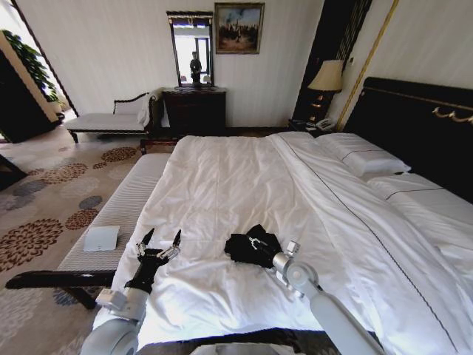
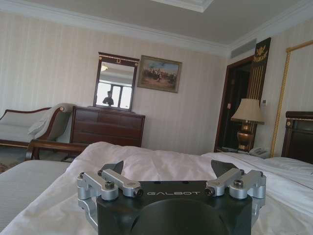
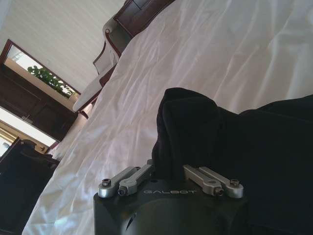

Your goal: Fold the clothes on the bed.

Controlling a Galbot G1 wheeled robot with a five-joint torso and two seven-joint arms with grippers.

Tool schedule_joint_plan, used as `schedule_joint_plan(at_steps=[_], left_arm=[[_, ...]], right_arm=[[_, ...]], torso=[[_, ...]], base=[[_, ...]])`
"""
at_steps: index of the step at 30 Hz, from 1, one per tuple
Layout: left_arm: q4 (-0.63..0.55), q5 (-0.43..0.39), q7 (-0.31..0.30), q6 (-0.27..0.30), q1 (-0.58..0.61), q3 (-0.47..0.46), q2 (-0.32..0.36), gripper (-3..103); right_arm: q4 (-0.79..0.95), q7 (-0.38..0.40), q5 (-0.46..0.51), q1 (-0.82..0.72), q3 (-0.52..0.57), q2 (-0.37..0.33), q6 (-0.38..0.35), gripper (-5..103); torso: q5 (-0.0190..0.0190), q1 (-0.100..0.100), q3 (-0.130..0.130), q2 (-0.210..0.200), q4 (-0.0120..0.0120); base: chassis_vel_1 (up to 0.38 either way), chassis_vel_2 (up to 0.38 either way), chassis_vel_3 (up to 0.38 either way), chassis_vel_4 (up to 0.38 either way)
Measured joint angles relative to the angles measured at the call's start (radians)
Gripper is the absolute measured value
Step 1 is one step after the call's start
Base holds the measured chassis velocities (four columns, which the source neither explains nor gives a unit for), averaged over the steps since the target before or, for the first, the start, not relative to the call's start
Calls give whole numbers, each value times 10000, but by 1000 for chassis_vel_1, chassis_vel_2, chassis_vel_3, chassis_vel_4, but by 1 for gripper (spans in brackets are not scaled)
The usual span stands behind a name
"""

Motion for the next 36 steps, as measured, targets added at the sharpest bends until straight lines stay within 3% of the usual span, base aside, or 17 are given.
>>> schedule_joint_plan(at_steps=[2,4,8,10,15,16,23,27,31,34,36], left_arm=[[0,0,0,0,0,0,0,100],[0,0,0,0,0,0,0,100],[0,0,0,0,0,0,0,100],[0,0,0,0,0,0,0,100],[0,0,0,0,0,0,0,100],[0,0,0,0,0,0,0,100],[0,0,0,0,0,0,0,100],[0,0,0,0,0,0,0,100],[0,1,0,0,0,0,-1,100],[0,0,0,0,0,0,0,100],[0,0,0,0,0,0,0,100]], right_arm=[[1,-39,-205,7,-103,37,0,19],[29,-46,-288,7,-175,47,0,19],[235,-76,-651,20,-493,139,0,41],[243,-76,-785,38,-588,178,0,41],[505,-129,-1367,-21,-904,306,45,68],[505,-129,-1367,-21,-904,306,45,68],[1541,-245,-1485,-895,-484,-185,-10,94],[2025,-356,-1488,-1439,407,-275,230,99],[2073,-418,-1821,-1597,1227,-189,976,100],[1351,-458,-2624,-1348,1549,-97,1590,100],[269,-475,-3686,-856,1523,67,2106,100]], torso=[[2,0,0,0,1],[2,0,0,0,1],[0,0,0,0,1],[1,0,0,0,1],[2,0,0,1,2],[2,0,0,1,2],[3,-1,-1,2,0],[2,-1,-1,2,-2],[0,0,-1,2,-1],[0,-1,-1,3,0],[3,-1,-1,2,-2]], base=[[0,0,0,0],[0,0,0,0],[0,0,0,0],[0,0,0,0],[0,0,0,0],[0,0,0,0],[0,0,0,0],[0,0,0,0],[0,0,0,0],[0,0,0,0],[0,0,0,0]])
